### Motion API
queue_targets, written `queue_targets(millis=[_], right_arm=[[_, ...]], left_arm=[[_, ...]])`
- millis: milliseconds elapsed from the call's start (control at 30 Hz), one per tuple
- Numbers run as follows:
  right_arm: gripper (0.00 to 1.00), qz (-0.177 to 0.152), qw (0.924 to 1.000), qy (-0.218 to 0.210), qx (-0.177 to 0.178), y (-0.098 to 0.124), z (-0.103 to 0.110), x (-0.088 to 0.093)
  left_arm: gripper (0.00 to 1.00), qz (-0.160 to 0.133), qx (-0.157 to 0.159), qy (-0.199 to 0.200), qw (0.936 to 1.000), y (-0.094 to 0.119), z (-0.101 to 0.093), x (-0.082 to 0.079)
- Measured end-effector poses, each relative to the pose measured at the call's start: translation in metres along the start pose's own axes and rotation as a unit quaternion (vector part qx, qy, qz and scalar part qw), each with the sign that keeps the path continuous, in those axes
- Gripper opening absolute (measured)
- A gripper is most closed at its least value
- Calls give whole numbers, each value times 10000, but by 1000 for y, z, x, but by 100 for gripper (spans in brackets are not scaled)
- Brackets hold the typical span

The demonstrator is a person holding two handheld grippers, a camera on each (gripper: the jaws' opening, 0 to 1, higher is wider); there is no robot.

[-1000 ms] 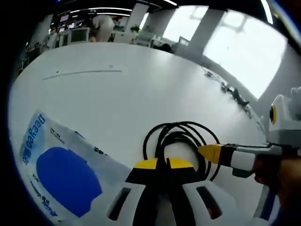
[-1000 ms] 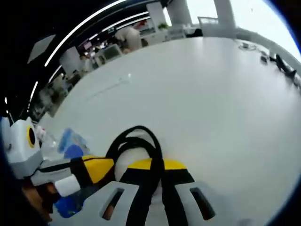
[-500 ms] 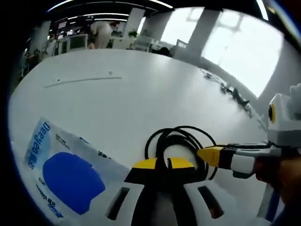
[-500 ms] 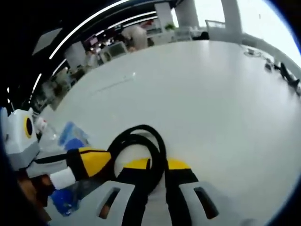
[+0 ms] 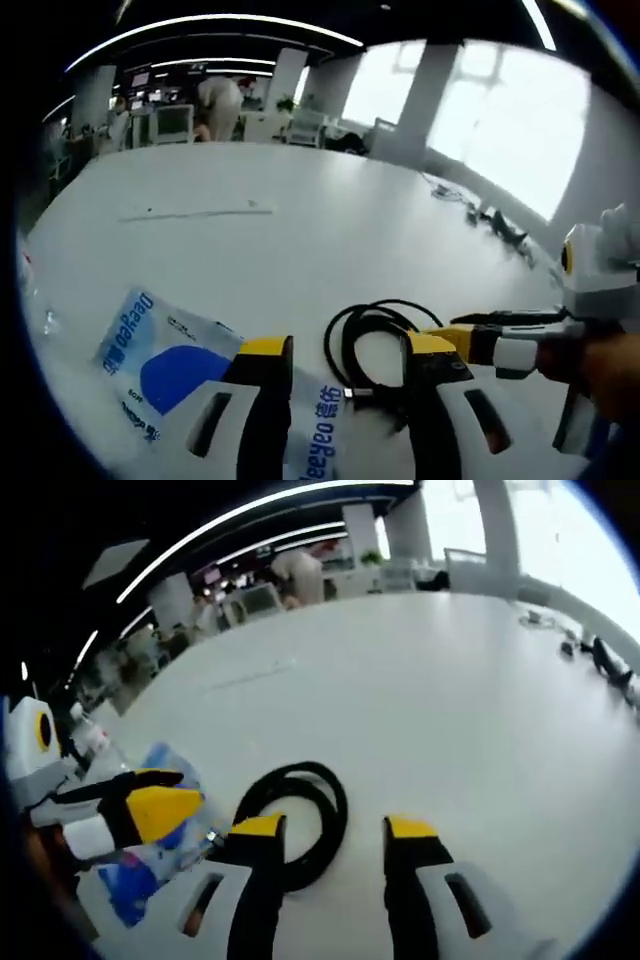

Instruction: Arrange the tabletop items into an orderly group along one side of the table until the central work area is clear of visible clutter.

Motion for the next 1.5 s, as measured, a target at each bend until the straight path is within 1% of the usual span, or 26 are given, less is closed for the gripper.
queue_targets(millis=[67,133,200,233,300,333,400,467,600,667,700,767,833,933,1000,1033,1167,1233,1267,1300,1400,1500], right_arm=[[42,-112,9999,56,-87,4,5,-3],[45,-200,9996,99,-146,8,8,-5],[47,-261,9994,122,-209,11,12,-7],[47,-288,9992,125,-236,13,14,-7],[49,-375,9986,132,-349,18,19,-10],[50,-415,9983,138,-397,20,21,-12],[51,-461,9977,200,-447,25,24,-15],[52,-482,9974,235,-485,28,25,-16],[55,-522,9969,183,-555,32,25,-19],[55,-554,9965,184,-602,34,26,-20],[56,-573,9961,219,-633,35,27,-21],[56,-555,9958,313,-653,34,30,-21],[56,-524,9959,316,-671,32,32,-20],[55,-510,9958,269,-705,30,36,-22],[55,-565,9950,248,-787,31,42,-26],[55,-581,9946,282,-807,31,45,-27],[55,-597,9928,439,-937,28,61,-32],[55,-582,9925,475,-967,26,67,-33],[55,-563,9926,470,-967,24,69,-34],[55,-553,9927,455,-968,23,71,-34],[54,-563,9922,458,-1014,20,79,-35],[54,-521,9908,531,-1128,17,91,-35]], left_arm=[[59,-117,-9,-18,9999,8,1,-3],[69,-196,-51,-55,9998,14,1,-6],[76,-231,-102,-114,9996,20,3,-7],[82,-257,-127,-121,9995,23,4,-8],[91,-393,-210,-129,9989,32,7,-11],[95,-459,-234,-74,9986,39,9,-13],[99,-518,-314,86,9981,51,15,-15],[99,-610,-359,133,9974,61,20,-16],[99,-793,-576,252,9949,88,37,-18],[99,-954,-720,363,9922,104,48,-19],[99,-1071,-843,508,9894,109,60,-16],[99,-1179,-948,662,9863,121,70,-15],[99,-1169,-1054,784,9844,131,82,-9],[99,-1153,-1216,883,9819,141,101,-1],[99,-1217,-1327,1017,9784,150,112,4],[99,-1259,-1379,1116,9761,156,118,8],[99,-1322,-1592,1283,9699,171,135,20],[99,-1247,-1765,1344,9671,172,146,30],[99,-1134,-1774,1420,9672,172,150,35],[99,-1087,-1746,1508,9669,172,152,39],[99,-1170,-1800,1638,9628,179,160,48],[99,-1122,-1838,1742,9609,182,167,57]])
Point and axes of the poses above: the point that each gripper's makers call its tool centre point, and the gripper's own axes: y roughly backward along the fingers, z roughly to its left, x roughly out of its underside, the point moved 7 cm from there along y, roughly backward along the fingers, and after that the axes turned 14 degrees about z, right-handed, at the moved point
